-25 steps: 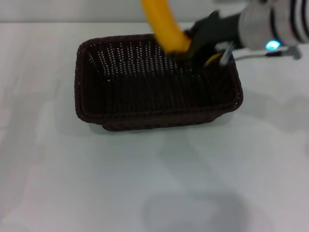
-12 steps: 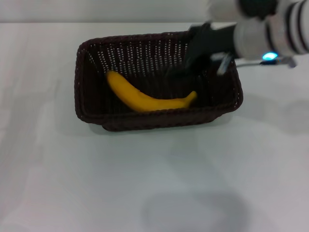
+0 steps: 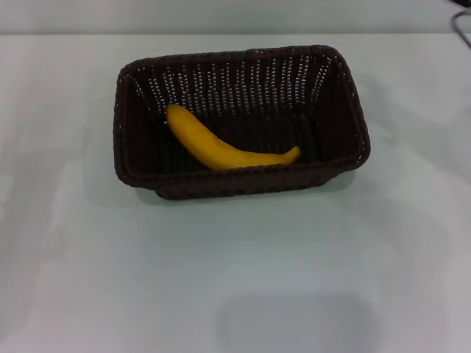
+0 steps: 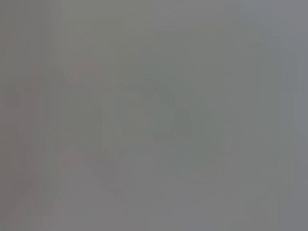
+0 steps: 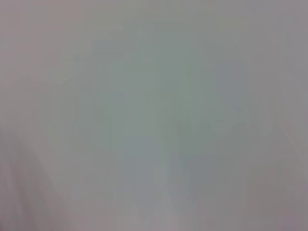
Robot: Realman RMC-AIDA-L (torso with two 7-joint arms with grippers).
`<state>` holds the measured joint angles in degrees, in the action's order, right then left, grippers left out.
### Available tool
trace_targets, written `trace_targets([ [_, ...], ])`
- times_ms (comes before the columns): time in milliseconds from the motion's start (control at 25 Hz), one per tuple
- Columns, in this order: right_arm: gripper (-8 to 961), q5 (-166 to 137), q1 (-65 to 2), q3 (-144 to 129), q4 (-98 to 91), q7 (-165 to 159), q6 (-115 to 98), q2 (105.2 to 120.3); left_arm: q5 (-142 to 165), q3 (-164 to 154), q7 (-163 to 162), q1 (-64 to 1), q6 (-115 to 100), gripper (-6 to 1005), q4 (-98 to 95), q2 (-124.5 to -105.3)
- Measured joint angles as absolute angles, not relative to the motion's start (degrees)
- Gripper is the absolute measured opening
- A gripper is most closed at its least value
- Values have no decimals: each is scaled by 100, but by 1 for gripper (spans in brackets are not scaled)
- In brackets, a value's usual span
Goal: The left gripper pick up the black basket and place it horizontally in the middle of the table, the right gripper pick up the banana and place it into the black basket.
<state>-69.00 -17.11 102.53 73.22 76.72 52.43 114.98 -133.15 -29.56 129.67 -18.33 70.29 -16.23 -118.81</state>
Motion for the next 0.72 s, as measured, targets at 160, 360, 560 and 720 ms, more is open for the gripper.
trace_targets([
  [160,857,-4694,-1734,10897,5080,10273,6136,11507,-13020,-2959,13013,-1822,7065,832,-1609,-11893],
  [360,856,-3560,-1765,11320,3178,13579,6505,11538,-12967,-2959,13019,-1768,7129,832,-1448,-11911],
  [560,855,-3140,-1772,11320,2426,15014,6225,11540,-12890,-2961,13023,-1755,7138,832,-1221,-11917],
  [720,855,-3068,-1745,11357,2316,15005,5806,11540,-12784,-2962,13083,-1709,7291,832,-1066,-11938],
])
